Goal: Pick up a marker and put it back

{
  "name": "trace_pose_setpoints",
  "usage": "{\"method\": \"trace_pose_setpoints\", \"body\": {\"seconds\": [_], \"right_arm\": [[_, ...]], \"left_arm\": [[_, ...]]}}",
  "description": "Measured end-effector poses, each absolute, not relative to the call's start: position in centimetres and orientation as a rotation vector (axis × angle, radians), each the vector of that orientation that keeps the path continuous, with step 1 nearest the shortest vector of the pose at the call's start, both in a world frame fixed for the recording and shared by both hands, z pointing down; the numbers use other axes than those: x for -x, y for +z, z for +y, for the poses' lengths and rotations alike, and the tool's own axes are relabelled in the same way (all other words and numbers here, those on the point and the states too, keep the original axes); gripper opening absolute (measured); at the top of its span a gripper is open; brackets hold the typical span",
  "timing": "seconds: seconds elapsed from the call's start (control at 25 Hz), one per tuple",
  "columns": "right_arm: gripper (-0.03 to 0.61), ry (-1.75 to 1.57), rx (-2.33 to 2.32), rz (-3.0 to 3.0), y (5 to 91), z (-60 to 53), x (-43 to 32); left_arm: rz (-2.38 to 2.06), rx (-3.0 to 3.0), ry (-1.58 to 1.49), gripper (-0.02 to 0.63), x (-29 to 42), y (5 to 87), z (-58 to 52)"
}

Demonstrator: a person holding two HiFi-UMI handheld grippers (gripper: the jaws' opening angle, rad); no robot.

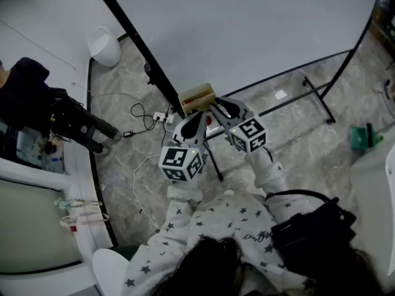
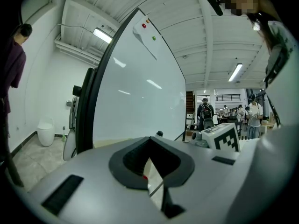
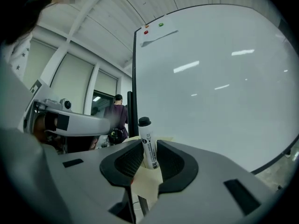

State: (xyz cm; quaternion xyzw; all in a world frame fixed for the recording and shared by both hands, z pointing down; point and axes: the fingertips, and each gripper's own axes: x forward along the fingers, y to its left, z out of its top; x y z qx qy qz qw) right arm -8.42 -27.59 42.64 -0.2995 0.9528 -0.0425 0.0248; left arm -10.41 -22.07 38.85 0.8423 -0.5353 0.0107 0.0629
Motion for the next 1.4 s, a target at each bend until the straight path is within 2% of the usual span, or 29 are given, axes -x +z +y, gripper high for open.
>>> {"method": "trace_pose_setpoints", "body": {"seconds": [0.64,1.4], "right_arm": [[0.083,-0.101,0.856,2.957,38.7,-27.2,7.9],[0.083,0.103,0.759,2.939,26.5,-22.9,6.3]], "left_arm": [[-1.628,-2.537,0.016,0.002,10.2,38.5,-22.6],[-1.610,-2.671,-0.041,0.002,9.8,29.6,-21.1]]}}
